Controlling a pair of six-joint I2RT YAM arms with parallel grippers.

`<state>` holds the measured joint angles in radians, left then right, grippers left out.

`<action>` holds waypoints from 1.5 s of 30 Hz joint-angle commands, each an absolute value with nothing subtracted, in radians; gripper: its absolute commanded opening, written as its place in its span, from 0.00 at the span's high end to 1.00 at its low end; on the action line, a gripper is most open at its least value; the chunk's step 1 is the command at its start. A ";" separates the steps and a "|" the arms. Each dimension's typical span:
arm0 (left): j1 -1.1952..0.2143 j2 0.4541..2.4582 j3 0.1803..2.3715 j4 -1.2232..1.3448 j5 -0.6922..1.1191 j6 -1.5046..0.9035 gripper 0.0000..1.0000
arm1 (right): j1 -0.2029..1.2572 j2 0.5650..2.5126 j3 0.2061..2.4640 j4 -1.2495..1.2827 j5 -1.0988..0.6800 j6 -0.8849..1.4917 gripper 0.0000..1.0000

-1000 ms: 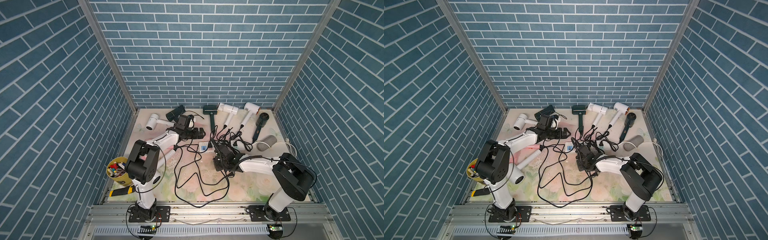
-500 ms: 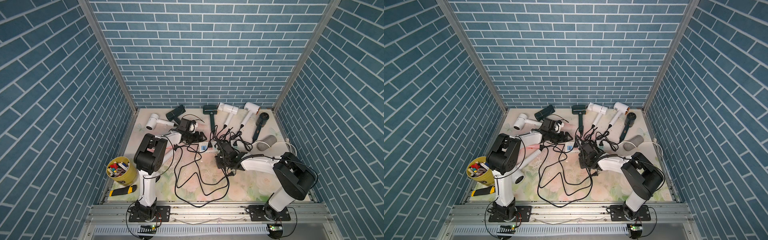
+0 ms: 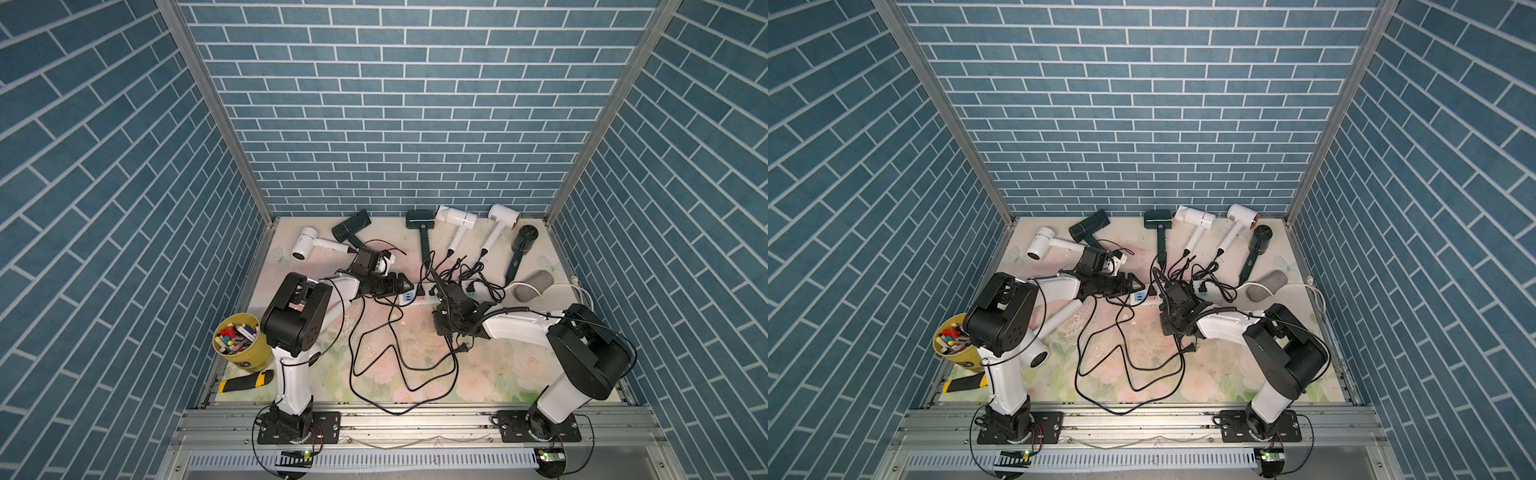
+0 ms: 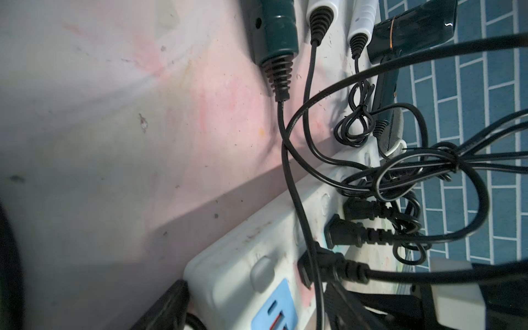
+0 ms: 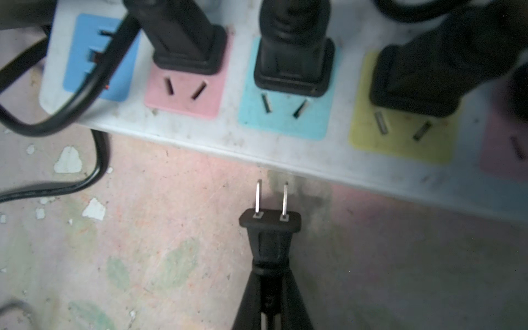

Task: Charge the blow dryers
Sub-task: Adjust the socket at the center of the board.

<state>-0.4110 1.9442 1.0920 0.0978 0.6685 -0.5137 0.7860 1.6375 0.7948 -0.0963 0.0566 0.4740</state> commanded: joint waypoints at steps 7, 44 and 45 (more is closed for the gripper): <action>-0.409 1.872 1.108 -0.001 0.647 -0.453 0.20 | 0.829 1.623 0.820 -0.125 0.039 0.481 1.00; -0.411 2.040 1.252 -0.091 0.772 -0.391 0.33 | 0.853 1.716 0.930 -0.153 0.079 0.559 1.00; -0.413 2.040 1.252 -0.090 0.773 -0.390 0.33 | 0.853 1.718 0.932 -0.156 0.081 0.562 1.00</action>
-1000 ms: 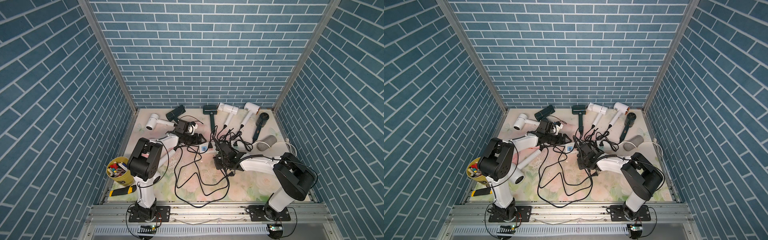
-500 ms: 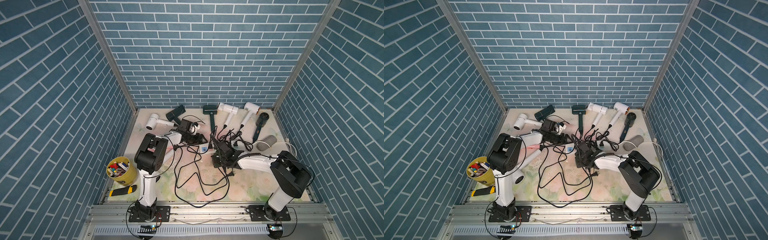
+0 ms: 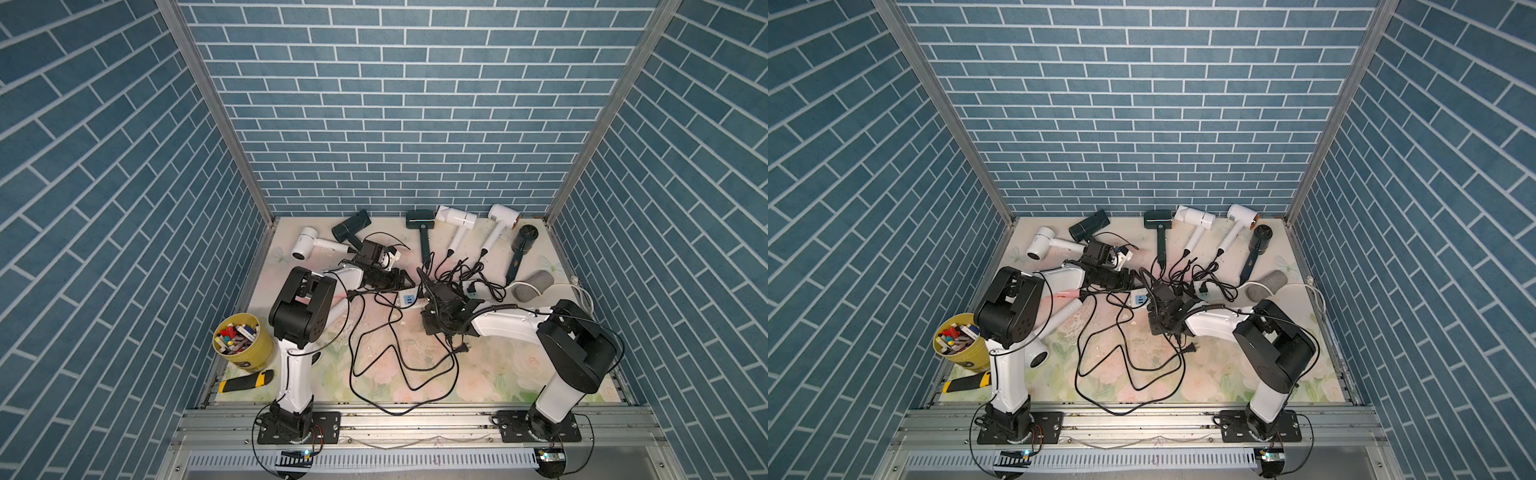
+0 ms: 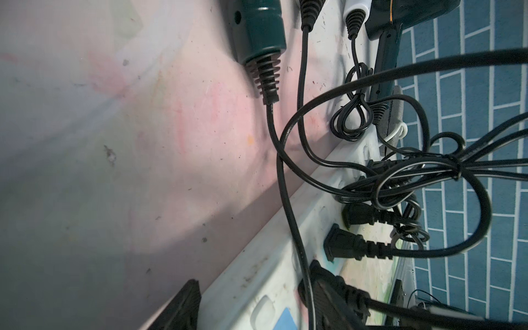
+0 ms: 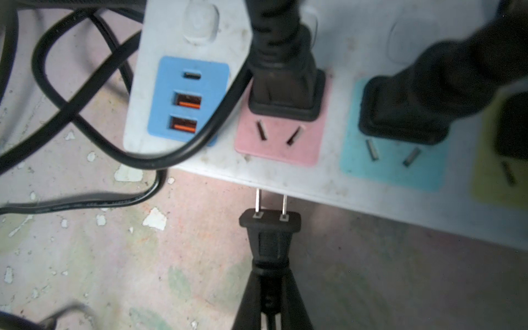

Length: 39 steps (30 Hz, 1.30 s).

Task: Charge the blow dryers
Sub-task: Adjust the socket at the center of the board.

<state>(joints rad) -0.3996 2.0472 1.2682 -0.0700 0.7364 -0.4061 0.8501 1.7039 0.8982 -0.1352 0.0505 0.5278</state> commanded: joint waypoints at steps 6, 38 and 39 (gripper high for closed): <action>-0.419 2.040 1.247 -0.097 0.770 -0.382 0.33 | 0.851 1.723 0.953 -0.180 0.105 0.584 1.00; -0.454 2.071 1.263 -0.154 0.738 -0.331 0.36 | 0.802 1.749 1.086 -0.212 0.111 0.586 1.00; -0.453 2.071 1.263 -0.155 0.737 -0.331 0.36 | 0.801 1.749 1.086 -0.206 0.110 0.591 1.00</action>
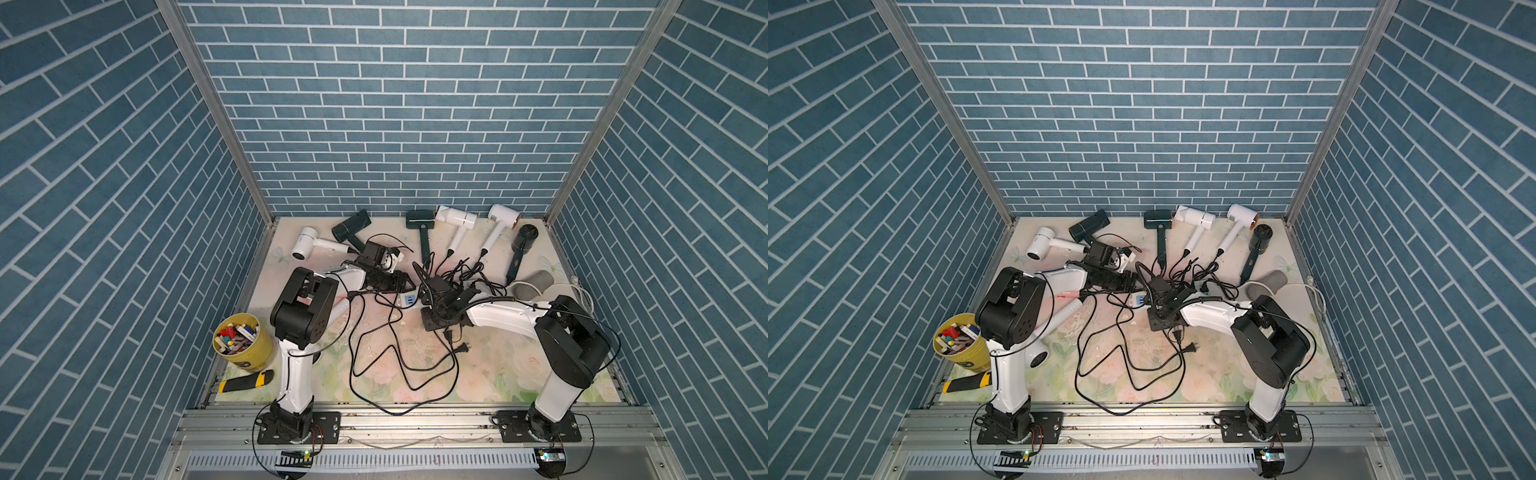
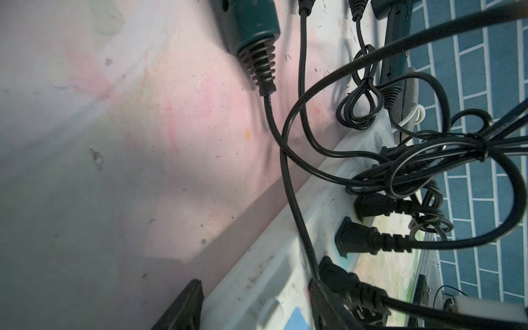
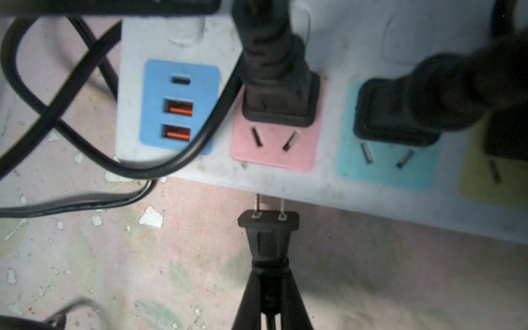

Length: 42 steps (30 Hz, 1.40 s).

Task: Charge the blow dryers
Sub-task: Adjust the socket at the center of the board, then insert the plug into the socket.

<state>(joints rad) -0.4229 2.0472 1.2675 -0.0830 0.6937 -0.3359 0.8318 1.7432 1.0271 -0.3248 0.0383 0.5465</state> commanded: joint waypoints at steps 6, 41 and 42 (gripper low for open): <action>-0.455 2.073 1.261 -0.155 0.737 -0.331 0.36 | 0.797 1.743 1.094 -0.185 0.106 0.631 1.00; -0.444 2.079 1.382 -0.274 0.672 -0.286 0.33 | 0.744 1.769 1.154 -0.256 0.029 0.519 0.89; -0.440 2.075 1.403 -0.290 0.658 -0.286 0.32 | 0.744 1.750 1.141 -0.262 0.033 0.518 0.84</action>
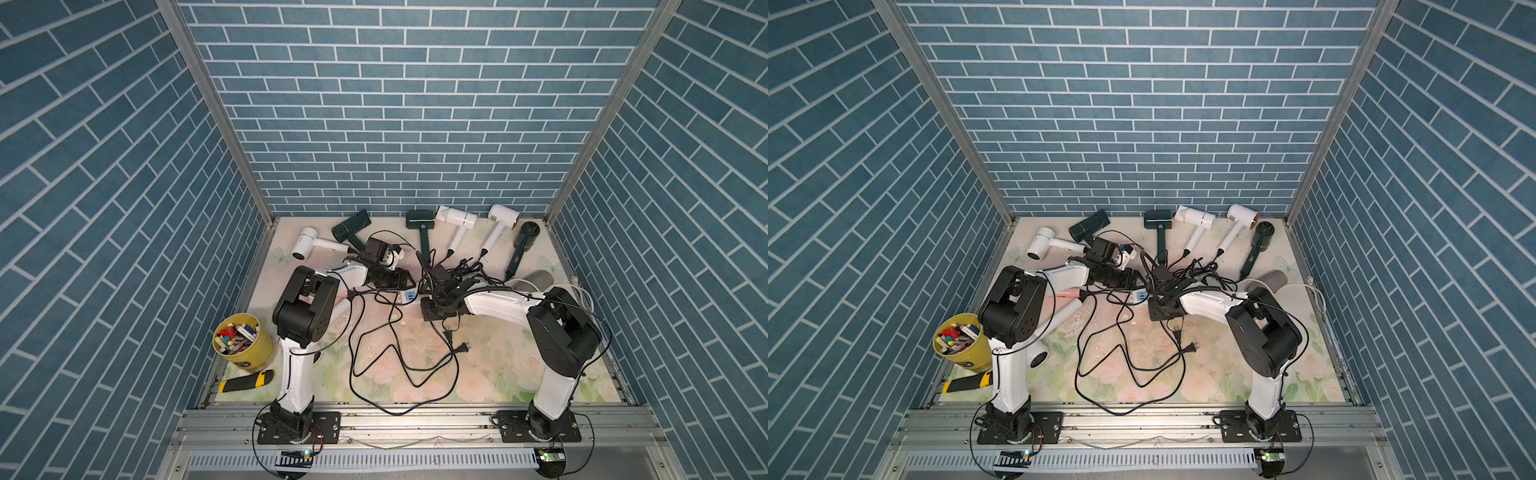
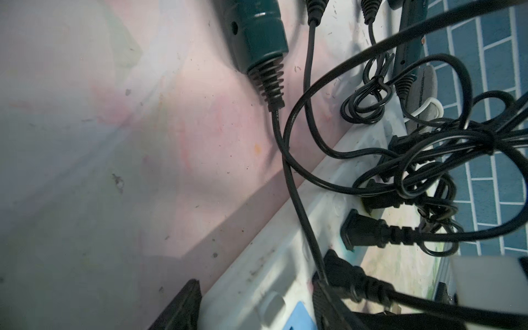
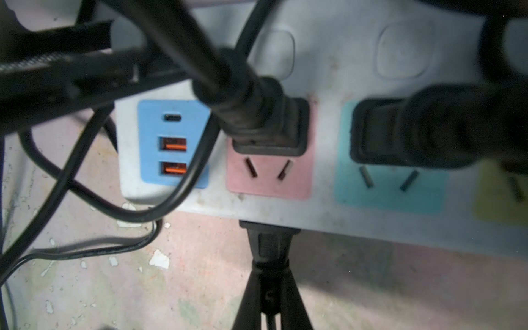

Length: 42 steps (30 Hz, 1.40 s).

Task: Charge the blow dryers
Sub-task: Insert the plug into the socket, then adjust the charging cable at the center of the board.

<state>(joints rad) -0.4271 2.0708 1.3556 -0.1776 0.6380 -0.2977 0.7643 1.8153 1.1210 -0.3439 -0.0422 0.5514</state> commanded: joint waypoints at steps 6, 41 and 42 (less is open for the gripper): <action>-0.385 2.030 1.461 -0.279 0.593 -0.355 0.19 | 0.744 1.615 1.034 -0.280 0.050 0.530 0.56; -0.452 1.332 0.749 0.011 0.215 -0.420 0.01 | 0.884 1.242 0.592 -0.332 0.010 0.790 0.53; -0.452 1.336 0.751 0.010 0.218 -0.420 0.01 | 0.884 1.256 0.596 -0.337 0.022 0.800 0.54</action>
